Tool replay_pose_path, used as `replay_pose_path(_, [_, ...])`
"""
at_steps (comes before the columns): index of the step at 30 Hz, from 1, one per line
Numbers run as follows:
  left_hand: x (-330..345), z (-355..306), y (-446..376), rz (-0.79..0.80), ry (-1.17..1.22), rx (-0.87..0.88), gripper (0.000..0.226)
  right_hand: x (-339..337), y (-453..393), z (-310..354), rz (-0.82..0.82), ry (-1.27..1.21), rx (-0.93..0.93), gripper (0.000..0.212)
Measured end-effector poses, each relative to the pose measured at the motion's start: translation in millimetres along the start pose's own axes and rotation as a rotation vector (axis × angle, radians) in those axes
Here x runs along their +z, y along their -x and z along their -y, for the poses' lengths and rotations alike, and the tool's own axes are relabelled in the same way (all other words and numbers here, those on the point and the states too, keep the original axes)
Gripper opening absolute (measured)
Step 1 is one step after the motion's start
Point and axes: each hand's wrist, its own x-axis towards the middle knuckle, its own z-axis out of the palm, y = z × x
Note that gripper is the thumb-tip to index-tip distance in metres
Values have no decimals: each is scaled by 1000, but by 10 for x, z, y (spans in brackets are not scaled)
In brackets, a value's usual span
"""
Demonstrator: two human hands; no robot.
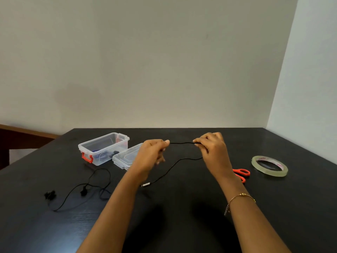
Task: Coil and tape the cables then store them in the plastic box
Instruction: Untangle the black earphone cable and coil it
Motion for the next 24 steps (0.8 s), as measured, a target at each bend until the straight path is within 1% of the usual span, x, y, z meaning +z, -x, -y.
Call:
replay_pose_path(2, [-12, -55, 28, 122, 426, -104, 39, 30, 26, -5, 22, -4, -8, 14])
replay_pose_path(3, [-18, -77, 43, 149, 624, -121, 37, 53, 35, 17, 42, -23, -14, 14])
replay_pose_path(5, [-31, -109, 39, 127, 965, -103, 34, 93, 43, 82, 89, -112, 10, 16])
replay_pose_path(6, [-50, -114, 27, 96, 1090, -76, 34, 117, 44, 118, 131, -165, 35, 18])
replay_pose_path(7, [-67, -104, 6, 65, 1181, -42, 34, 140, 52, 159, 192, -205, 59, 20])
replay_pose_path(9, [-87, -81, -30, -2, 1278, 27, 34, 172, 85, 240, 375, -280, 120, 27])
replay_pose_path(11, [-110, -31, -73, -101, 1331, 64, 35, 189, 123, 345, 573, -380, 202, 31])
replay_pose_path(13, [-147, 14, -117, -220, 1368, 68, 35, 195, 143, 441, 715, -462, 266, 32])
replay_pose_path(14, [-171, 33, -139, -277, 1338, 78, 34, 193, 140, 479, 773, -512, 301, 33])
replay_pose_path(15, [-184, 60, -162, -334, 1258, 90, 33, 179, 128, 506, 828, -565, 339, 35])
replay_pose_path(17, [-164, 114, -189, -433, 946, 130, 30, 124, 101, 546, 908, -644, 389, 38])
replay_pose_path(18, [-142, 161, -188, -478, 707, 162, 29, 85, 87, 558, 925, -678, 396, 39])
replay_pose_path(19, [-110, 204, -182, -508, 406, 214, 28, 42, 72, 559, 924, -714, 399, 39])
replay_pose_path(20, [-81, 261, -177, -504, 79, 263, 27, -4, 55, 549, 905, -755, 405, 40])
replay_pose_path(21, [-65, 315, -165, -447, -229, 291, 27, -52, 37, 526, 867, -798, 415, 39])
replay_pose_path(22, [-48, 342, -148, -356, -470, 289, 26, -92, 15, 493, 814, -827, 423, 37])
replay_pose_path(23, [-30, 350, -123, -250, -633, 267, 23, -125, -4, 445, 755, -826, 420, 36])
replay_pose_path(24, [1, 352, -98, -156, -741, 248, 20, -146, -18, 391, 695, -767, 399, 34])
